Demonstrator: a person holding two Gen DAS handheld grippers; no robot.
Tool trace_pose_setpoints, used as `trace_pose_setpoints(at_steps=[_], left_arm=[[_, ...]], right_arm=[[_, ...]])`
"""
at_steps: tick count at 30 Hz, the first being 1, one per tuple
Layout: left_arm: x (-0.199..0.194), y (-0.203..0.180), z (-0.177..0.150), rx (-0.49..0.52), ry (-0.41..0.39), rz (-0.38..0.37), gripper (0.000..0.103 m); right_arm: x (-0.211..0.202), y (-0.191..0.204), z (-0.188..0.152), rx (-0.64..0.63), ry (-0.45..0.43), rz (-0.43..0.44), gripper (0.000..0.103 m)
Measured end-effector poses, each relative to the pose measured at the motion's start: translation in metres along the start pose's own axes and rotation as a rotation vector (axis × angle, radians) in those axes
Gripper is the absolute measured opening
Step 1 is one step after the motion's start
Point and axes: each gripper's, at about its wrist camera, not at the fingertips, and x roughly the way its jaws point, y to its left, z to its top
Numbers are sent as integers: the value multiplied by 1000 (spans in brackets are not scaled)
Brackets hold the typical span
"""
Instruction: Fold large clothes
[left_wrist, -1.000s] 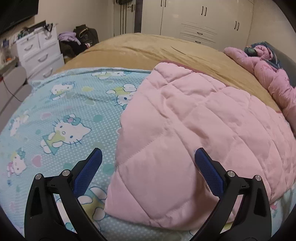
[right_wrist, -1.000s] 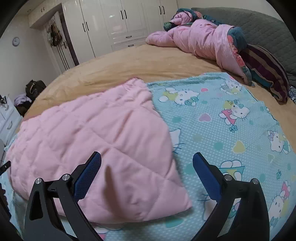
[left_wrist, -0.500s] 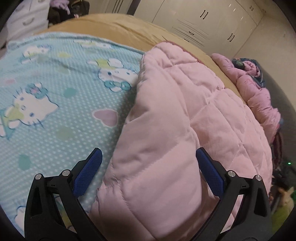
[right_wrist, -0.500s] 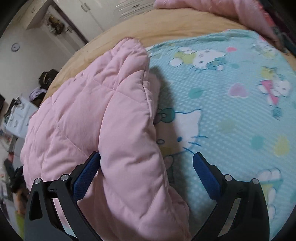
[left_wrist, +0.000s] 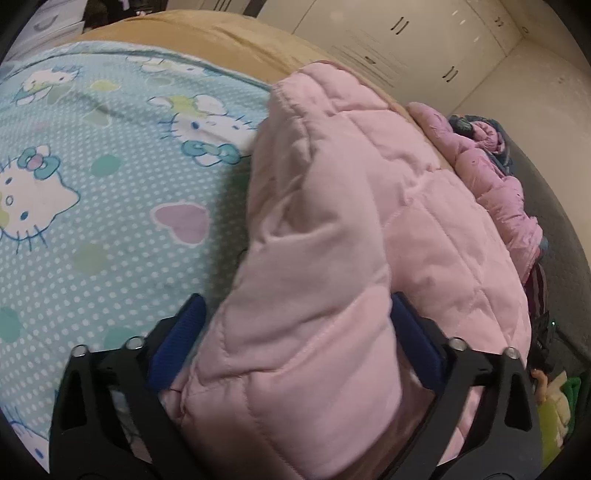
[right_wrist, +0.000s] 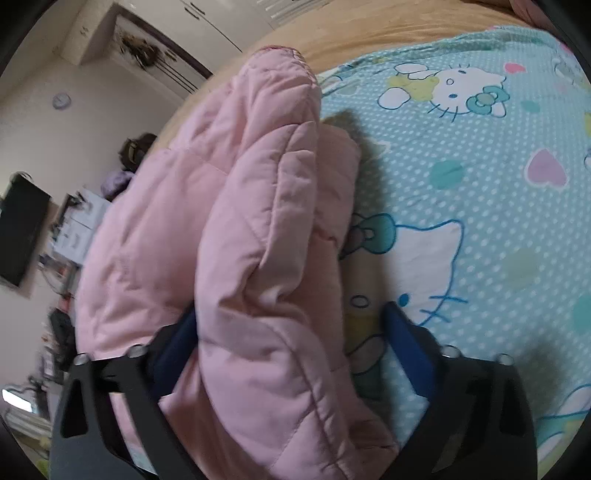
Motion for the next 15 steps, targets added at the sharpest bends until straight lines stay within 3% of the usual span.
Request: trace_pose_setpoints(at_steps=[5, 7, 11, 15], left_arm=[[-4, -22, 4, 93, -24, 52, 60], [-7, -29, 5, 115, -32, 68, 50], [-20, -46, 7, 178, -90, 95, 42], [-35, -56, 9, 196, -132, 72, 37]], right_arm=[[-7, 7, -16, 5, -63, -34, 54], [-10, 18, -19, -21, -81, -62, 45], [-20, 38, -25, -44, -113, -103, 36], [-30, 52, -24, -51, -152, -90, 33]])
